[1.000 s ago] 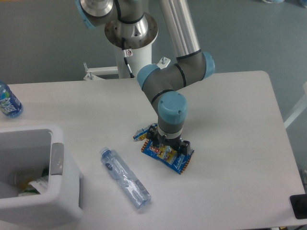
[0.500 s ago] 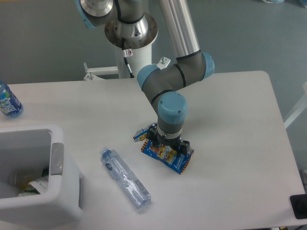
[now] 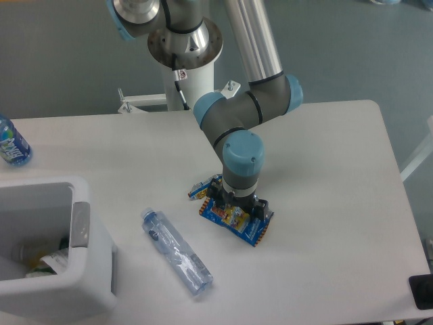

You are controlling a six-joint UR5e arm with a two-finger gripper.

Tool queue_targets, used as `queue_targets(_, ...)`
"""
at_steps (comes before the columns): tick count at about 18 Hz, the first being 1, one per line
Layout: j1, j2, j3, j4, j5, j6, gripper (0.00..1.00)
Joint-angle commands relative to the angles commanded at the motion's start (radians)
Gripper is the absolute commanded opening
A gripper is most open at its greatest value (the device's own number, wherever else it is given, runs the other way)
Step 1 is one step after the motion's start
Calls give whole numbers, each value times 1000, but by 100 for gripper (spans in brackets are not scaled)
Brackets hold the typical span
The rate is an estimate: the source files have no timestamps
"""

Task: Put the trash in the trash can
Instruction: 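Close the gripper on the snack wrapper, pinching it against the table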

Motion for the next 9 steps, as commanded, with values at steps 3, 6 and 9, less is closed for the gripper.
queue_targets(3, 0, 0, 0, 0, 0, 0, 86)
queue_targets(6, 0, 0, 0, 0, 0, 0, 81)
queue_targets(9, 0, 0, 0, 0, 0, 0, 78)
